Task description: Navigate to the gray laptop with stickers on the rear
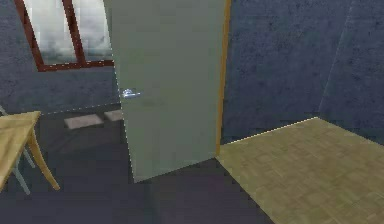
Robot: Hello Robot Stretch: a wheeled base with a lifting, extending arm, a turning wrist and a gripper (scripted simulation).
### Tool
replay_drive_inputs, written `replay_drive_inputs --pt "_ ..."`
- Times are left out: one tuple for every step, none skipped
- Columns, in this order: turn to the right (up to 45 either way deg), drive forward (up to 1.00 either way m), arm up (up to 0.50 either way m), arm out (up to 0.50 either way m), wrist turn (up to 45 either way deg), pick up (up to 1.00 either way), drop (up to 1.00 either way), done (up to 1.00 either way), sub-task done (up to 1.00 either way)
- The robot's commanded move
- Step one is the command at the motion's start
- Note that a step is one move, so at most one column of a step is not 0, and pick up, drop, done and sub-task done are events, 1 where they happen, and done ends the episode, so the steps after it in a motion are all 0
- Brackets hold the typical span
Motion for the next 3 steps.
replay_drive_inputs --pt "0.0 0.05 0.0 0.0 0.0 0.0 0.0 0.0 0.0" --pt "45.0 0.0 0.0 0.0 0.0 0.0 0.0 0.0 0.0" --pt "21.0 0.0 0.0 0.0 0.0 0.0 0.0 0.0 0.0"
